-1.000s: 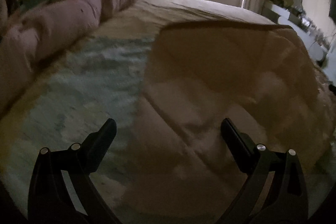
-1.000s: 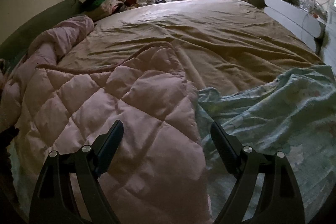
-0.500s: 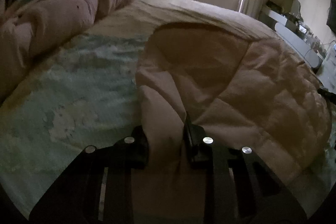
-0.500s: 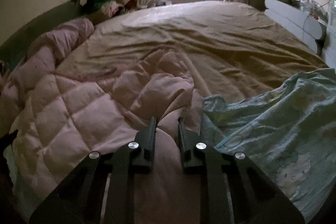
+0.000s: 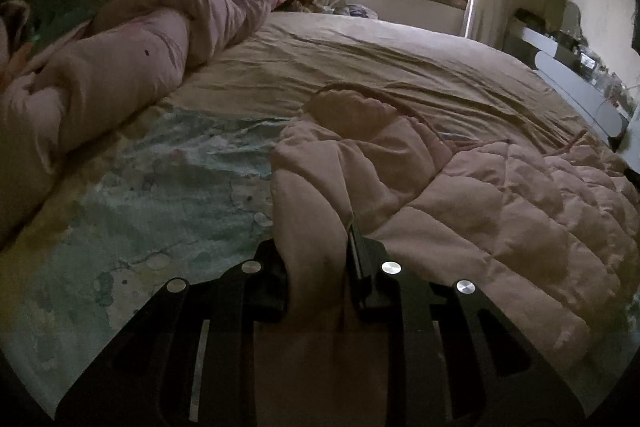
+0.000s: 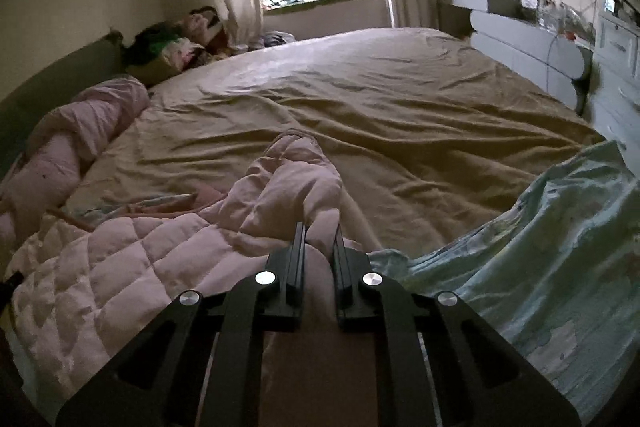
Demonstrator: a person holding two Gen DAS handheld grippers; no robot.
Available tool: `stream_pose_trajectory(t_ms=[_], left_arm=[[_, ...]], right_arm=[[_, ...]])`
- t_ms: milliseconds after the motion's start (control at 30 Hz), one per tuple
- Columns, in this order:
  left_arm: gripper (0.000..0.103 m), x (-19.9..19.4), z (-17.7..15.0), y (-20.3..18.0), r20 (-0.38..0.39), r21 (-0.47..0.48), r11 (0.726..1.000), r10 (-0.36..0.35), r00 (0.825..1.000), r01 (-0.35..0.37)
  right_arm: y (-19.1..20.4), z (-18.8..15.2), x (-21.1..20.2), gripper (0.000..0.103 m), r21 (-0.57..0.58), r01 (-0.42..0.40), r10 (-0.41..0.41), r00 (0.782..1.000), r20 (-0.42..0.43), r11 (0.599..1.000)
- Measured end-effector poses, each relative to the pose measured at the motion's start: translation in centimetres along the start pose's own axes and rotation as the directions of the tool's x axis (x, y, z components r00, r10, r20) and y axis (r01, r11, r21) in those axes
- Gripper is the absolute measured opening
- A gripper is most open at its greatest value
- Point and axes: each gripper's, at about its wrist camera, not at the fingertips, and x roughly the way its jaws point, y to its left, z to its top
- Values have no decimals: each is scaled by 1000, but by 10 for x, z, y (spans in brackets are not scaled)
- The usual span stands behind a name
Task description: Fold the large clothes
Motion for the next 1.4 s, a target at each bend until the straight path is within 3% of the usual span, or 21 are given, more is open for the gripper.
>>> stream_pose_trajectory(t_ms=[500, 700, 800, 933, 1000, 1067, 1133, 1267, 1400], left_arm=[[18, 43, -7, 4, -52, -11, 1000, 6, 999, -6], [19, 49, -10, 3, -65, -11, 1000, 0, 998, -1], [20, 48, -9, 3, -69, -10, 1000, 1, 998, -2], [25, 41, -9, 4, -71, 0, 1000, 4, 997, -4], [30, 34, -9, 7, -69, 0, 1000, -4, 998, 4], [41, 26, -9, 10, -53, 1, 1000, 1, 999, -1], [60, 14, -9, 11, -31, 5, 1000, 10, 999, -10], [68, -22, -9, 7, 35, 21, 999, 42, 998, -43], [68, -49, -25, -16, 32, 55, 997, -64, 997, 63]], right_arm=[[-3, -14, 66, 11, 38, 100, -95, 988, -118, 994], [-5, -26, 76, 16, 40, 125, -118, 983, -142, 991], [-6, -28, 72, 22, 43, 140, -132, 980, -148, 989], [-6, -27, 54, 39, 48, 153, -145, 979, -142, 987], [-2, -28, 38, 46, 35, 139, -134, 984, -121, 990], [4, -30, 18, 63, 22, 119, -117, 990, -83, 993], [16, -32, -8, 67, 0, 82, -81, 996, -26, 997], [57, -40, -47, 68, -99, -32, 34, 999, 20, 995], [111, -54, -57, 68, -217, -162, 158, 987, -39, 963]])
